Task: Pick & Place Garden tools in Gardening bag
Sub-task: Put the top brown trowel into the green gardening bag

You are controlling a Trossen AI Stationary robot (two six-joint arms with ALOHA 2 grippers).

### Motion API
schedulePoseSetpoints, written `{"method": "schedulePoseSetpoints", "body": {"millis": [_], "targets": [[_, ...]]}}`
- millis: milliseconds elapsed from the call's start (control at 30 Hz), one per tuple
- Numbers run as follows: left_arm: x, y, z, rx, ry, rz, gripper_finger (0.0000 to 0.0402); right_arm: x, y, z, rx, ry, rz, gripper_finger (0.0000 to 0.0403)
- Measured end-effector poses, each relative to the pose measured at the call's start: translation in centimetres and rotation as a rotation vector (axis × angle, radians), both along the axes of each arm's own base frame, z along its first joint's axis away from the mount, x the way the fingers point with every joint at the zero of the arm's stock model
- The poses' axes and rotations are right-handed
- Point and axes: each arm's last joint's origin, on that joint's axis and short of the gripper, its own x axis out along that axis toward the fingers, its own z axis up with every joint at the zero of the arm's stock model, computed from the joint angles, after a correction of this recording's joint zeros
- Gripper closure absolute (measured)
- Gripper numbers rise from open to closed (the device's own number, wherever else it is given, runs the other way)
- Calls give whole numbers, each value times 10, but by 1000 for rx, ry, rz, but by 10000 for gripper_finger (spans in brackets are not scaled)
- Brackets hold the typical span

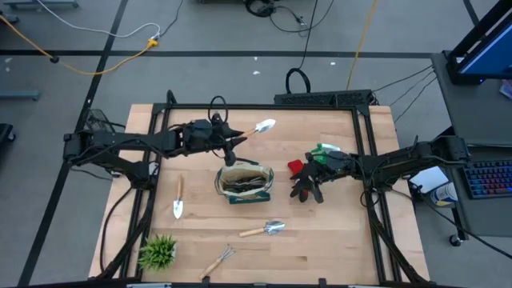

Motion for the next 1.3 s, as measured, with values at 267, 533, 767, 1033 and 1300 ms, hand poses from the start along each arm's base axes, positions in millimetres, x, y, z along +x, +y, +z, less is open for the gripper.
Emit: {"method": "schedulePoseSetpoints", "body": {"millis": [267, 533, 767, 1033, 1300], "targets": [[2, -11, 1, 0, -4, -38, 325, 0, 0, 0, 0, 0, 0, 245], [3, -20, 1, -2, -5, -73, 329, 0, 0, 0, 0, 0, 0, 245], [4, -29, 1, -12, -8, -101, 328, 0, 0, 0, 25, 5, -9, 245], [5, -34, 0, -22, -9, -108, 326, 0, 0, 0, 34, 7, -12, 245], [4, -40, -2, -27, 20, -127, 326, 0, 0, 0, 34, 7, -12, 245]]}}
